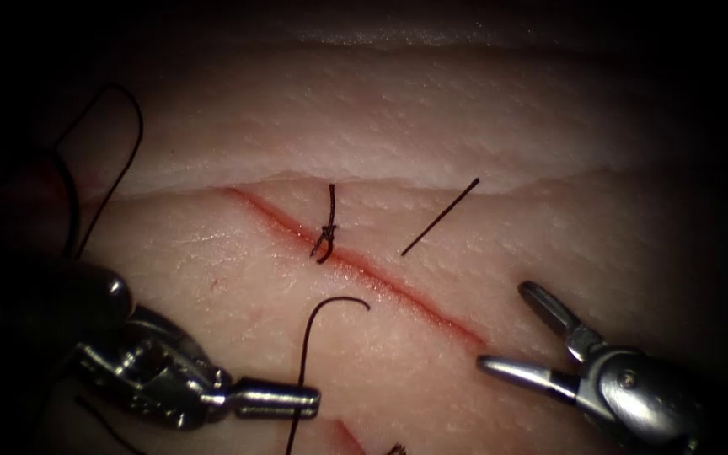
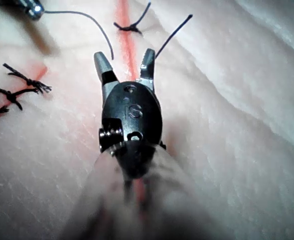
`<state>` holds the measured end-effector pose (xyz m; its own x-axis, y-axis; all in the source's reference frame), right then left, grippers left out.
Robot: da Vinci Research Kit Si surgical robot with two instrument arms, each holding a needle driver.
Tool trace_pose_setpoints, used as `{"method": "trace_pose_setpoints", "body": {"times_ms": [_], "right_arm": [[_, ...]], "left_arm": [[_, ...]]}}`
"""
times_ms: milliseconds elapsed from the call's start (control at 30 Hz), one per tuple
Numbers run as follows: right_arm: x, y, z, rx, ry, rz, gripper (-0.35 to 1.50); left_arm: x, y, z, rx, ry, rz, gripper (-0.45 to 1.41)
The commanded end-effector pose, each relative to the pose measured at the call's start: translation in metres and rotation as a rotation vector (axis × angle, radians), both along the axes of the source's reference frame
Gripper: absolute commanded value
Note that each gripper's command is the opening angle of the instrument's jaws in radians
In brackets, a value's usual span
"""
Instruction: Wound Closure
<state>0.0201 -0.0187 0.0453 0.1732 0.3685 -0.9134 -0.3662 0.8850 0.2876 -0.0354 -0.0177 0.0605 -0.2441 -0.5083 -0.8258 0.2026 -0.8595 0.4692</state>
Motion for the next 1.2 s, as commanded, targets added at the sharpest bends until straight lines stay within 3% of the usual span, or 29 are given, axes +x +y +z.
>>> {"method": "trace_pose_setpoints", "body": {"times_ms": [33, 267, 400, 767, 933, 967, 1000, 1033, 1067, 1100, 1200], "right_arm": [[0.0017, 0.0003, 0.0002, -0.011, -0.001, -0.020, 1.23], [0.0085, 0.0002, -0.0004, -0.255, -0.014, -0.205, 1.11], [0.0109, 0.0009, -0.0001, -0.332, -0.021, -0.232, 1.09], [0.0135, 0.0024, -0.0012, -0.473, -0.080, -0.227, 1.08], [0.0144, 0.0021, -0.0004, -0.489, -0.110, -0.269, 0.91], [0.0145, 0.0020, -0.0001, -0.492, -0.113, -0.271, 0.79], [0.0144, 0.0018, 0.0003, -0.495, -0.113, -0.279, 0.37], [0.0144, 0.0018, 0.0003, -0.495, -0.113, -0.279, 0.37], [0.0143, 0.0016, 0.0005, -0.496, -0.103, -0.291, -0.11], [0.0140, 0.0014, 0.0007, -0.493, -0.094, -0.318, -0.35], [0.0138, 0.0014, 0.0007, -0.493, -0.093, -0.323, -0.35]], "left_arm": [[-0.0006, 0.0000, 0.0005, 0.001, 0.003, 0.002, -0.45], [-0.0003, 0.0017, -0.0006, 0.018, 0.005, -0.012, -0.45], [-0.0002, 0.0023, -0.0016, 0.030, -0.001, -0.013, -0.45], [-0.0006, 0.0026, -0.0017, 0.036, 0.009, -0.011, -0.45], [-0.0010, 0.0024, -0.0019, 0.037, 0.014, -0.013, -0.45], [-0.0010, 0.0024, -0.0019, 0.037, 0.014, -0.013, -0.45], [-0.0010, 0.0024, -0.0020, 0.038, 0.016, -0.011, -0.45], [-0.0010, 0.0024, -0.0020, 0.038, 0.016, -0.011, -0.45], [-0.0010, 0.0024, -0.0020, 0.038, 0.016, -0.011, -0.45], [-0.0010, 0.0024, -0.0019, 0.038, 0.017, -0.008, -0.45], [-0.0010, 0.0025, -0.0019, 0.038, 0.017, -0.008, -0.45]]}}
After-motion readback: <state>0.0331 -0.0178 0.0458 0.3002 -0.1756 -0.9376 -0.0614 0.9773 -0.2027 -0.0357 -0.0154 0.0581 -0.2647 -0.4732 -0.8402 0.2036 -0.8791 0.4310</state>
